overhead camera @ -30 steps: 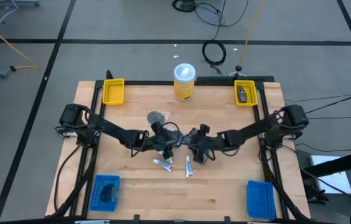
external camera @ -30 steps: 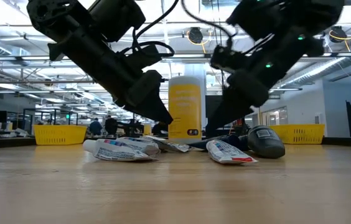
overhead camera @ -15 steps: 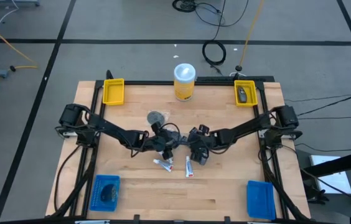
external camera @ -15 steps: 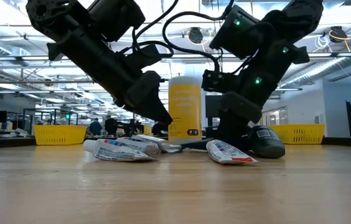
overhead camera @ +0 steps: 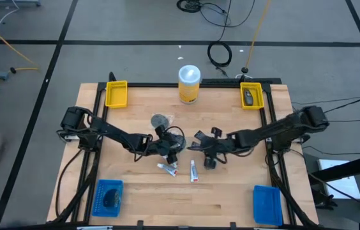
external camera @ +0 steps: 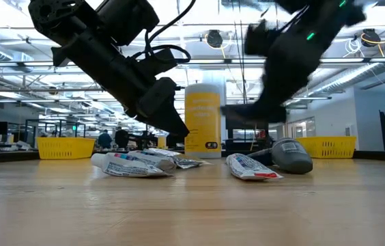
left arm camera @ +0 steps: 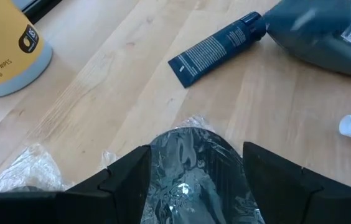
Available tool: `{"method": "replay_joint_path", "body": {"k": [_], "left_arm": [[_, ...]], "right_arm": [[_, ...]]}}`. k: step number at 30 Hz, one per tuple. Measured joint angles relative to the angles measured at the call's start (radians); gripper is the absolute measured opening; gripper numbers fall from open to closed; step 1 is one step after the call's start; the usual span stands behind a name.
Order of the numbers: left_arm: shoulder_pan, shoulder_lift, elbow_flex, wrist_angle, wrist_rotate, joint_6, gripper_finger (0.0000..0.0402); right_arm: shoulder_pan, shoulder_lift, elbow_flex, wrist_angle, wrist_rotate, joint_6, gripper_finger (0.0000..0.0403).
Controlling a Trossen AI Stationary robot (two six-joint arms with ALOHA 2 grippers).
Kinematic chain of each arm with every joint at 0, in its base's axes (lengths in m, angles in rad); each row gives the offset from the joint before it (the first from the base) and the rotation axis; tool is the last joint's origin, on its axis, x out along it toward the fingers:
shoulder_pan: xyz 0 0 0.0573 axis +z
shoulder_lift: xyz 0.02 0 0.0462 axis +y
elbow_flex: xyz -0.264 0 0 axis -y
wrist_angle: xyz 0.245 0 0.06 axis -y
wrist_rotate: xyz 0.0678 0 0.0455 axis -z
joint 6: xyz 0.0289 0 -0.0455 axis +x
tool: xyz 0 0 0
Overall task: Pick & Place Travel size toiletries
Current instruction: Put the left blue shave cream into the right blue bin
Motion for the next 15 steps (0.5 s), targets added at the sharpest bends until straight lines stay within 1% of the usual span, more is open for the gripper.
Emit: {"method": "replay_joint_path", "body": {"k": [4,8,11,15], "left_arm": [[0.000,0.000,0.000,0.001,0.000,0.001,0.0250],[0.000,0.000,0.000,0.001,0.000,0.005,0.0250],[0.003,0.000,0.000,0.002,0.000,0.009,0.0250],[0.012,0.000,0.000,0.004,0.000,0.029,0.0250]], "right_arm": [[0.034,-0.134,0.000,-0.166,-0.149,0.134,0.0068],[0.062,-0.247,0.000,-0.366,-0.340,0.298,0.0066],[0.088,-0.310,0.000,-0.508,-0.490,0.407,0.0067],[0.141,-0.359,0.000,-0.627,-0.677,0.585,0.0067]]}}
